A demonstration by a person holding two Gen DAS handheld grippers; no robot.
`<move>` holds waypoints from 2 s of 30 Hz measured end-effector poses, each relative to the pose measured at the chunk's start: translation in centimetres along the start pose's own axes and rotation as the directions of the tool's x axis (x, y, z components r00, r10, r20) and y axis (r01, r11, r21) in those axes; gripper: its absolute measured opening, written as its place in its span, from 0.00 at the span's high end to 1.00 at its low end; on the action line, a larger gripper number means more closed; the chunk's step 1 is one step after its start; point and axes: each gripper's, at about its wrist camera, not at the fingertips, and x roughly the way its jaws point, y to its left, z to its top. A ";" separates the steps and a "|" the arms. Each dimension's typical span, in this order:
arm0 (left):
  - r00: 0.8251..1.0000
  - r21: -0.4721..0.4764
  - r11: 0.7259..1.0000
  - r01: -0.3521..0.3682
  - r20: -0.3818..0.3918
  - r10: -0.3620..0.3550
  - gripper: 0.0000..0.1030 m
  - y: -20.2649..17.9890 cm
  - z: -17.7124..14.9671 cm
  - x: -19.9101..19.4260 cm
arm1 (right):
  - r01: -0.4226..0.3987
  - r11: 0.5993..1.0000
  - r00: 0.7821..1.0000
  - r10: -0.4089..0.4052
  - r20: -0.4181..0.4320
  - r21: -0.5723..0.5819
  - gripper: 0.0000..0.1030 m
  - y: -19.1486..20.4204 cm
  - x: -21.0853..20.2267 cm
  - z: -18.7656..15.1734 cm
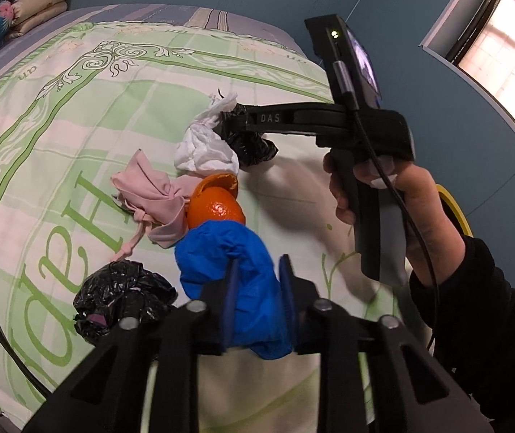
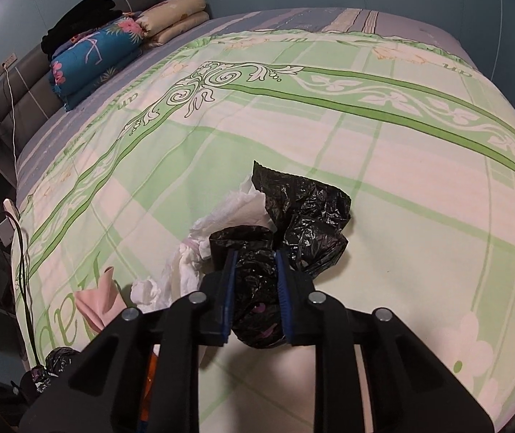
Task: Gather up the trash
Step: 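Grasp the blue plastic bag with the left tool, then carry the blue bag and black bag with both tools over the bin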
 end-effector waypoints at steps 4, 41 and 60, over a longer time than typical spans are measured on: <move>1.000 0.008 1.000 -0.010 -0.008 0.010 0.91 -0.3 0.0 0.6 | 0.006 1.000 1.000 -0.006 0.008 -0.009 0.85 0.0 -0.3 0.0; 0.983 0.045 0.986 -0.163 -0.075 0.167 0.97 -1.9 0.3 4.1 | -0.042 0.999 0.987 0.038 0.156 0.024 0.85 -2.4 -9.3 -0.2; 0.976 0.053 0.992 -0.114 0.194 0.101 0.97 -5.4 2.5 -8.5 | -0.071 0.997 0.951 0.063 0.303 0.015 0.85 -3.5 -20.5 -3.1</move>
